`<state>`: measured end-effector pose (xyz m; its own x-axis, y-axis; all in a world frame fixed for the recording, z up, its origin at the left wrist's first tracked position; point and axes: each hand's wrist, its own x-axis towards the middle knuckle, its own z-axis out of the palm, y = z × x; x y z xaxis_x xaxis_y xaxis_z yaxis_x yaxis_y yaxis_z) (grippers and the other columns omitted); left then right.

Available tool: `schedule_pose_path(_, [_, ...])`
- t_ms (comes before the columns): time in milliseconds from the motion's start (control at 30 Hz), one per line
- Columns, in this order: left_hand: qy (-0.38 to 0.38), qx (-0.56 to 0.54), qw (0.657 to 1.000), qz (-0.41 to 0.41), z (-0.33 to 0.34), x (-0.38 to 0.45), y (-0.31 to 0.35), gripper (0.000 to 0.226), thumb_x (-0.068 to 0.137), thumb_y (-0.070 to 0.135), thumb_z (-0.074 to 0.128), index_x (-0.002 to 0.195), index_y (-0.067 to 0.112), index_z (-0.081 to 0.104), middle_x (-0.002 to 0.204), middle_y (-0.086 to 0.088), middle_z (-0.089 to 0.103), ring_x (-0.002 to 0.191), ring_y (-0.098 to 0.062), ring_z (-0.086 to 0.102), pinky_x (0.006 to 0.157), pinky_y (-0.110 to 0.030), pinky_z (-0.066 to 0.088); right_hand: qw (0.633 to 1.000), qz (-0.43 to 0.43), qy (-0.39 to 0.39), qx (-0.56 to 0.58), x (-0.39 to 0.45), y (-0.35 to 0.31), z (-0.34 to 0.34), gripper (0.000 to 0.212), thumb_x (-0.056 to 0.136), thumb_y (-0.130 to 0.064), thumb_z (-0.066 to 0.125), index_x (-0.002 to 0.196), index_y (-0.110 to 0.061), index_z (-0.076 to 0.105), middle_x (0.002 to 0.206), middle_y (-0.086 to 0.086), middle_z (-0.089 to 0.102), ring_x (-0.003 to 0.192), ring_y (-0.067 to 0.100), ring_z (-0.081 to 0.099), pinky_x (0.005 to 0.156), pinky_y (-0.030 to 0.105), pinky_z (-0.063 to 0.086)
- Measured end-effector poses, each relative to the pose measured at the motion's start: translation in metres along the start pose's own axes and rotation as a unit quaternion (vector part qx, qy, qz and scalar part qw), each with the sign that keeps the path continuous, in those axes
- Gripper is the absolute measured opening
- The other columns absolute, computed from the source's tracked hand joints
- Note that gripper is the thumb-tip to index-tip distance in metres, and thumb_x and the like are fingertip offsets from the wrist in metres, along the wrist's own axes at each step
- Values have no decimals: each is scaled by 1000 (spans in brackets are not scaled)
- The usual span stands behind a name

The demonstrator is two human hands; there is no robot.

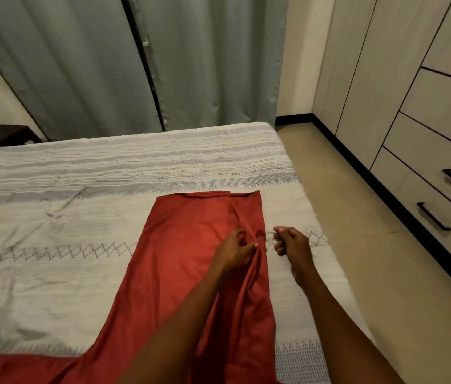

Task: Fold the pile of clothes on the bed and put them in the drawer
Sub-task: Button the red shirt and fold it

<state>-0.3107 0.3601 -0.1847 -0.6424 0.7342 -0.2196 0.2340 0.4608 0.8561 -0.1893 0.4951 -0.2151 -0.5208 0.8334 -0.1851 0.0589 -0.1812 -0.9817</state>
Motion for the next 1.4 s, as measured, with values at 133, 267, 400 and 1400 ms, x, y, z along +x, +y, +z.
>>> schedule_pose_path(133, [25, 163, 983, 84, 30, 7, 11, 40, 88, 24, 56, 128, 26, 51, 117, -2, 62, 99, -24, 62, 83, -40, 52, 972, 7, 16, 235, -5, -7, -18, 19, 103, -13, 51, 115, -5, 63, 92, 12, 71, 73, 23, 70, 65, 30, 57])
schedule_pose_path(267, [113, 248, 954, 127, 48, 9, 12, 24, 94, 25, 50, 117, 23, 52, 113, -5, 57, 96, -29, 58, 76, -40, 48, 972, 7, 25, 231, -6, -3, -14, 19, 102, -10, 51, 115, -2, 63, 88, 15, 70, 70, 25, 66, 62, 29, 55])
schedule_pose_path(400, [147, 55, 985, 73, 35, 21, 15, 57, 85, 10, 53, 141, 13, 41, 118, -4, 55, 100, -24, 59, 83, -31, 46, 980, -3, 18, 198, -5, -1, -11, 17, 103, -7, 49, 110, 0, 63, 83, 15, 68, 64, 21, 65, 56, 27, 53])
schedule_pose_path(1400, [44, -141, 982, -121, -42, 118, 9, 26, 96, 12, 63, 71, 9, 56, 62, -6, 49, 42, -12, 43, 35, -19, 41, 957, 15, 61, -282, 84, -8, 63, 31, 97, -43, 53, 83, -21, 70, 89, 4, 72, 85, 29, 67, 80, 38, 53])
